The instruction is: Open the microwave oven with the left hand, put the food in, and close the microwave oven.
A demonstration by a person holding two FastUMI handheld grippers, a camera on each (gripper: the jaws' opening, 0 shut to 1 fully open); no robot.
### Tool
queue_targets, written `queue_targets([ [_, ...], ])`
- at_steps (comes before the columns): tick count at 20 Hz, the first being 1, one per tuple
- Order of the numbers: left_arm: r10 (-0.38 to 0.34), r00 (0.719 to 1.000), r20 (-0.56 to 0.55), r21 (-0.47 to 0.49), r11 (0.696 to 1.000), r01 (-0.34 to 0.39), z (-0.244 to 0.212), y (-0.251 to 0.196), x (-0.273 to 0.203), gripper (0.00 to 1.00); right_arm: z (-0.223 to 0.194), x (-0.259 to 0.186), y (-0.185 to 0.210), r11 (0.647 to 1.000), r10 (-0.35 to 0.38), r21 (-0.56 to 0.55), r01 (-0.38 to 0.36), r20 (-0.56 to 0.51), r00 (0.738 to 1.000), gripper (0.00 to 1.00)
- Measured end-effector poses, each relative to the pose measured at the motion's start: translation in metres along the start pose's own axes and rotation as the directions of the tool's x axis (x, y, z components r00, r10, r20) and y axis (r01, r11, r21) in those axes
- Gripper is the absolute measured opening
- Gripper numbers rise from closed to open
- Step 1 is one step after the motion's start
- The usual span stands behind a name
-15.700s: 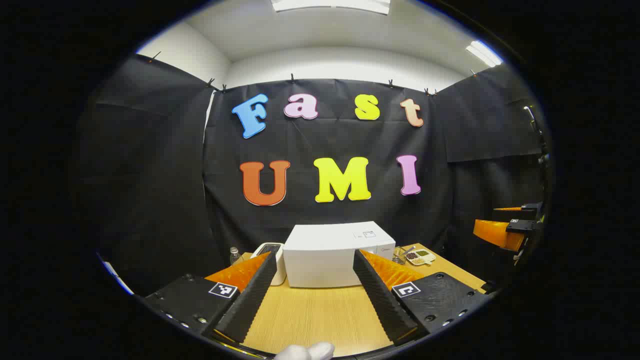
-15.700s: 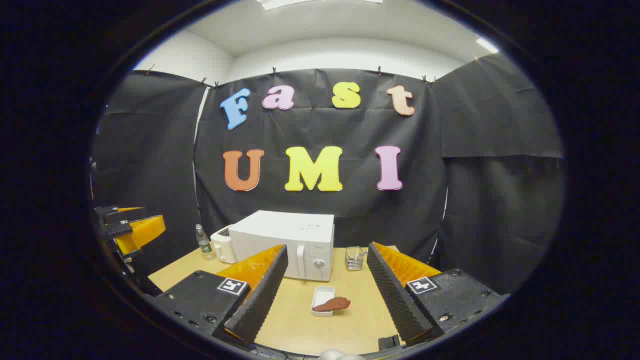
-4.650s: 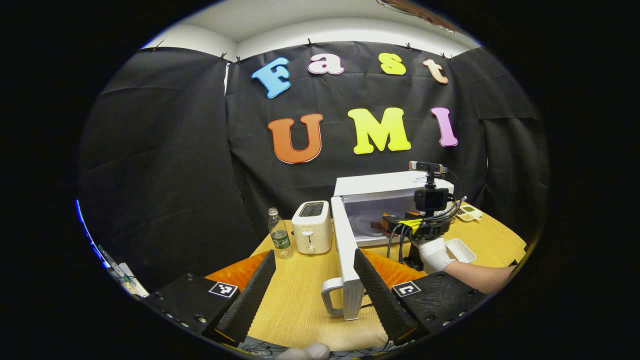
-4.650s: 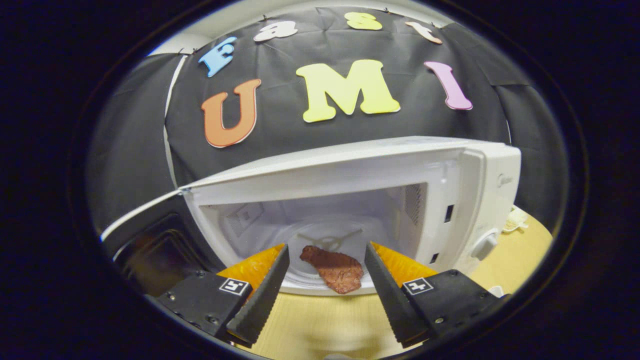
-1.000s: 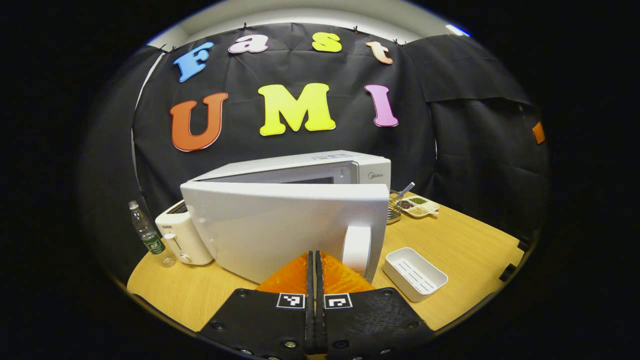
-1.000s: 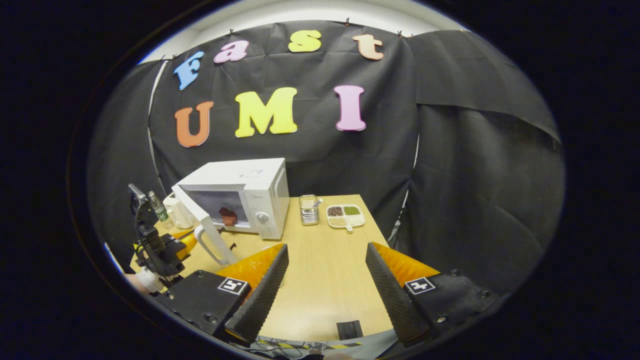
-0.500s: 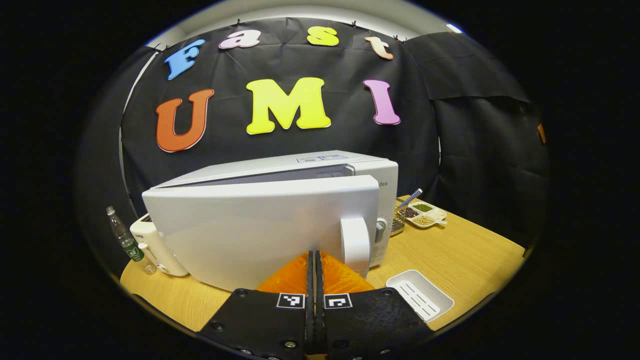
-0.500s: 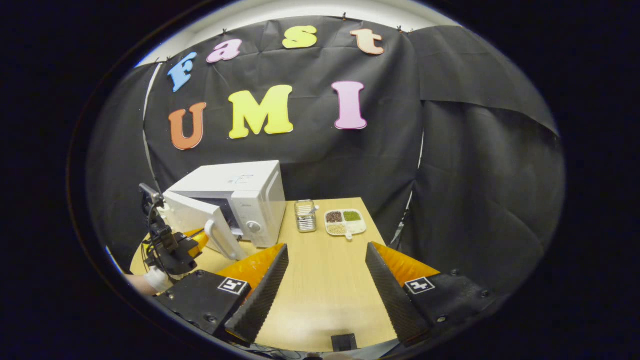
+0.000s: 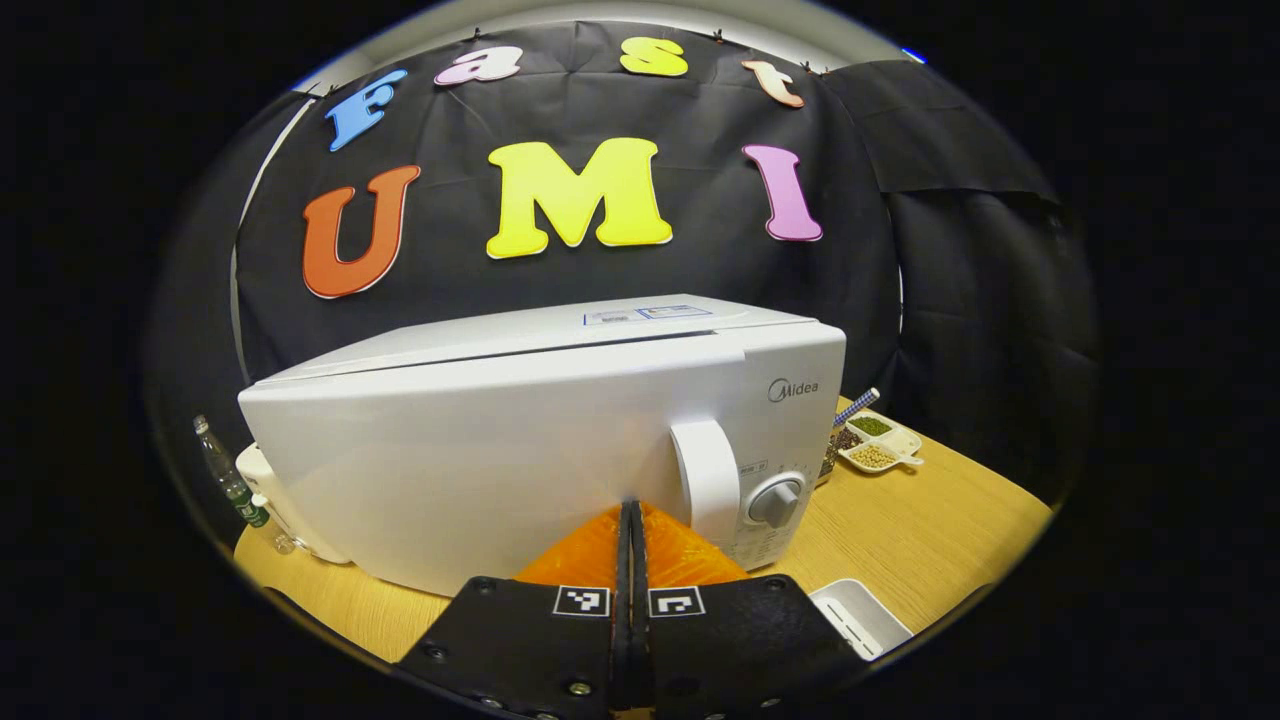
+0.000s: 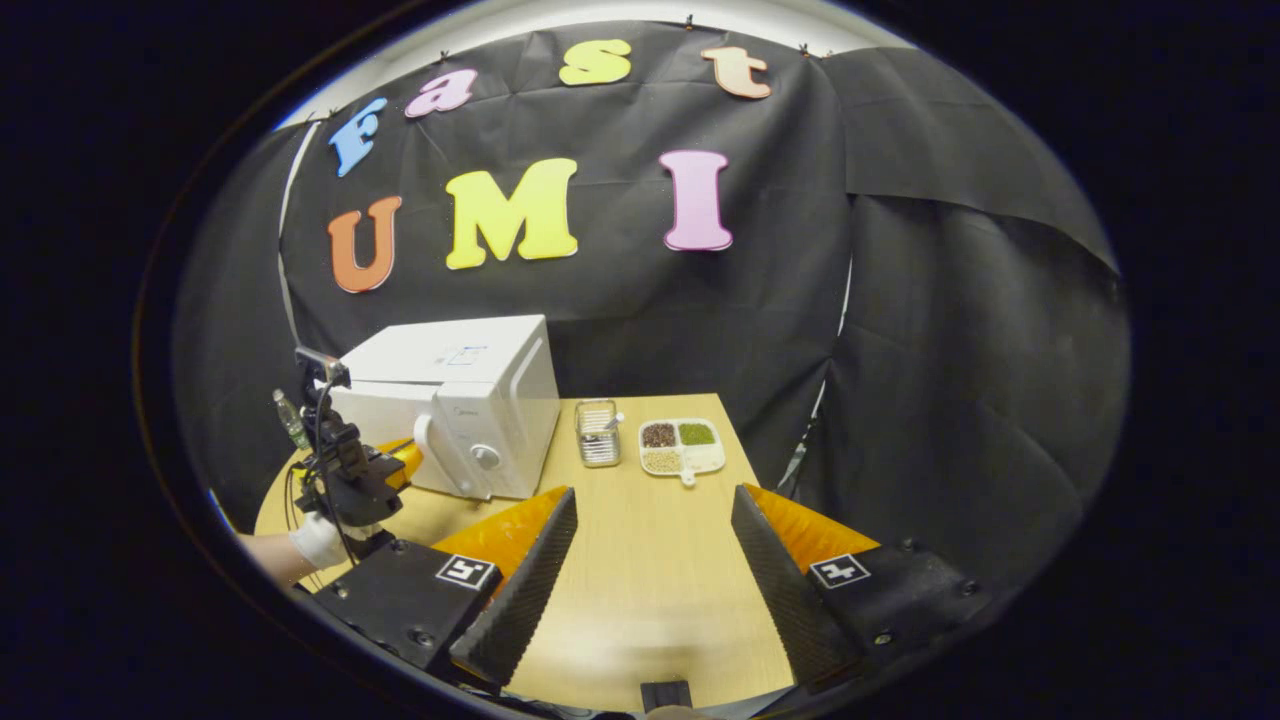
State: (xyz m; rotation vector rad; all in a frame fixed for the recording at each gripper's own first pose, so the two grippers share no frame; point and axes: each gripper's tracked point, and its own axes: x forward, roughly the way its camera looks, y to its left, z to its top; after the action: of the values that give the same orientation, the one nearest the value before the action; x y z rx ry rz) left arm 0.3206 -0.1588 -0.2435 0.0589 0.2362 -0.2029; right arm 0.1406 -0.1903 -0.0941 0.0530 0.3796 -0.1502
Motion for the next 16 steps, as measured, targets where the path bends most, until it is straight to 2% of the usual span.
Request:
queue_targets([
  [4, 0.001, 1.0, 0.005, 0.014, 1.0, -0.001, 0.003, 0.001, 0.005, 0.0, 0.0, 0.005, 0.002, 1.0, 0.014, 0.006, -0.014, -0.006, 1.0, 0.91],
  [8, 0.019, 1.0, -0.025, -0.022, 1.0, -0.02, 0.0, 0.002, 0.011, 0.0, 0.002, 0.008, 0.006, 1.0, 0.029, 0.005, -0.029, -0.001, 1.0, 0.91],
  [9, 0.033, 0.999, -0.034, -0.025, 0.999, -0.033, -0.001, 0.005, 0.009, 0.0, 0.002, 0.009, 0.008, 0.999, 0.035, 0.008, -0.035, -0.003, 0.999, 0.99],
  [10, 0.03, 0.999, -0.035, -0.031, 0.999, -0.031, 0.001, 0.003, 0.008, 0.0, -0.001, 0.009, 0.01, 0.999, 0.042, 0.007, -0.041, -0.009, 0.999, 0.99],
  [16, 0.043, 0.998, -0.035, 0.028, 0.999, -0.042, -0.003, 0.005, -0.026, 0.0, -0.003, 0.006, 0.015, 0.999, 0.046, 0.005, -0.046, 0.007, 0.999, 0.99],
])
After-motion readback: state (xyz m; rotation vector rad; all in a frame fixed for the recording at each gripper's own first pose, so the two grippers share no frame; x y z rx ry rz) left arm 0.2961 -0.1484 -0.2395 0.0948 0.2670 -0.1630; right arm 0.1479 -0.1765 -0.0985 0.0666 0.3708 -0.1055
